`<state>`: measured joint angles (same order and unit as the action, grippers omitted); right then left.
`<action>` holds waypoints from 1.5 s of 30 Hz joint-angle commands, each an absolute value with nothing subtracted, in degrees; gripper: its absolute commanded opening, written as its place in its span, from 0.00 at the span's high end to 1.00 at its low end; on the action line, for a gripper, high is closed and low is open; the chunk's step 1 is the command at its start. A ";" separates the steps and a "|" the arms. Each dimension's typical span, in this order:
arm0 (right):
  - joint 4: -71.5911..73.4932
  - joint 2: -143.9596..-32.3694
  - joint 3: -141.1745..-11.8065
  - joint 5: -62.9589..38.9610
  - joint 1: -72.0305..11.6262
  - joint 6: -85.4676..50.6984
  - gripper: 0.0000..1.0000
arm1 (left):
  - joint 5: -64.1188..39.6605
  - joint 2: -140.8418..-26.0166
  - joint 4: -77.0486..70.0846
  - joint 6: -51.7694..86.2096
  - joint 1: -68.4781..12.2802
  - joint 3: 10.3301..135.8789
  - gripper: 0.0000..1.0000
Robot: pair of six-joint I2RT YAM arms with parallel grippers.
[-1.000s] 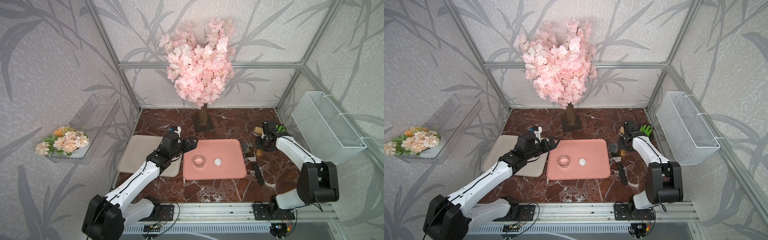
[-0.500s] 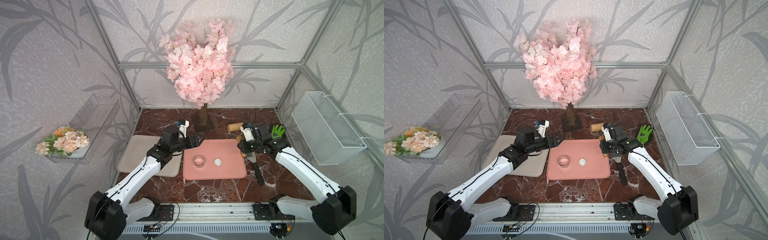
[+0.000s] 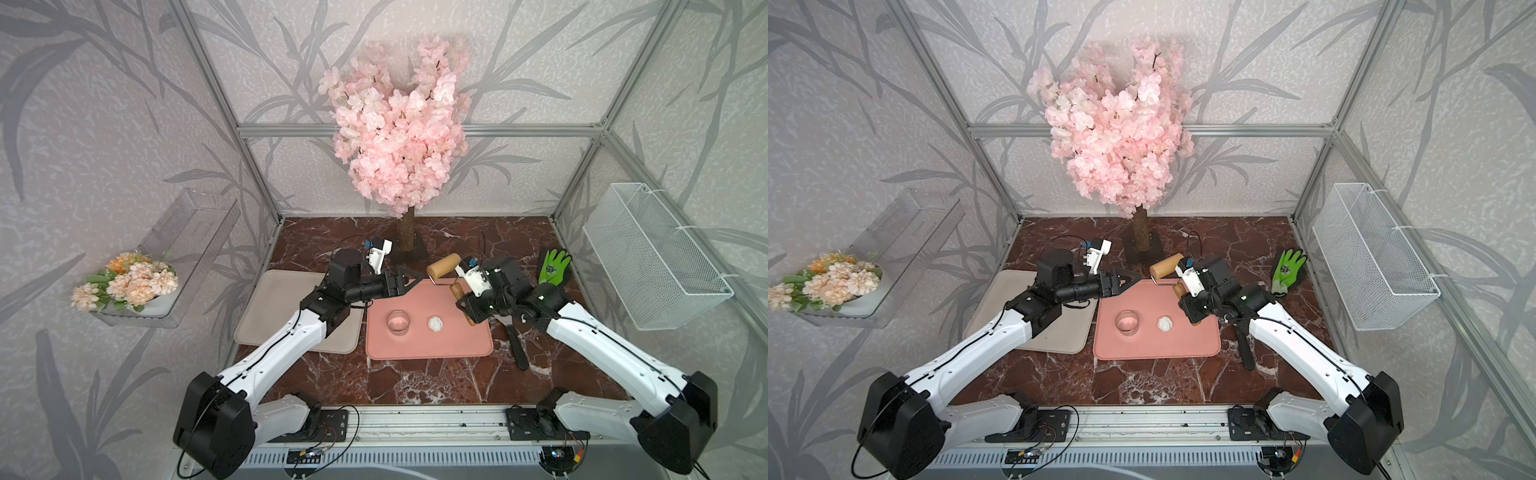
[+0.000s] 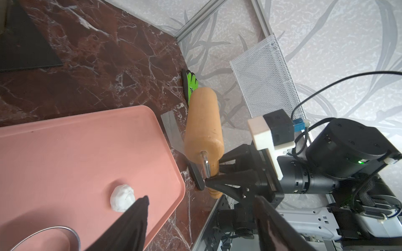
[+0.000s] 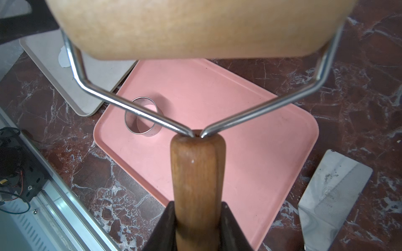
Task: Roll out the dumpling wrappers from the dough
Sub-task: Pick up the rolling pin from the center of the board.
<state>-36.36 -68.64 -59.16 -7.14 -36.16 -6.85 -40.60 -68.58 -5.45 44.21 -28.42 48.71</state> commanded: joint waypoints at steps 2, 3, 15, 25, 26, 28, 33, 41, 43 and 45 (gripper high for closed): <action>-32.16 -69.71 -62.30 -3.71 -38.33 -7.27 0.94 | -40.41 -69.16 -8.07 44.54 -30.94 48.97 0.24; -32.02 -70.18 -62.56 -3.03 -38.78 -7.44 0.94 | -39.96 -69.41 -8.09 44.47 -31.56 48.99 0.24; -30.02 -71.28 -64.19 -0.70 -41.19 -9.50 0.97 | -34.67 -70.59 -6.22 43.51 -33.58 49.22 0.40; -28.33 -71.11 -63.72 0.59 -43.76 -10.15 0.97 | -33.18 -72.44 -7.41 44.12 -33.64 49.90 0.54; -28.21 -71.09 -63.69 0.62 -43.85 -10.26 0.97 | -33.12 -72.50 -7.32 44.11 -33.62 50.00 0.54; -28.12 -71.07 -63.69 0.35 -44.07 -10.49 0.97 | -32.91 -72.43 -7.42 44.21 -33.62 50.13 0.55; -26.94 -71.05 -63.27 0.79 -45.12 -11.15 0.97 | -32.03 -72.20 -7.83 44.55 -33.58 49.97 0.62; -25.36 -70.89 -61.77 2.07 -46.76 -12.14 0.97 | -31.73 -72.15 -9.45 45.83 -33.66 49.61 0.69; -25.01 -70.69 -61.56 2.01 -47.02 -12.39 0.97 | -31.48 -72.10 -9.56 46.05 -33.60 49.57 0.72; -24.26 -70.49 -61.26 2.27 -47.45 -12.65 0.97 | -31.09 -71.99 -9.73 46.31 -33.60 49.46 0.74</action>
<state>-28.93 -71.77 -61.30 1.50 -46.61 -12.01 -32.47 -72.34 -8.14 45.98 -33.50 48.71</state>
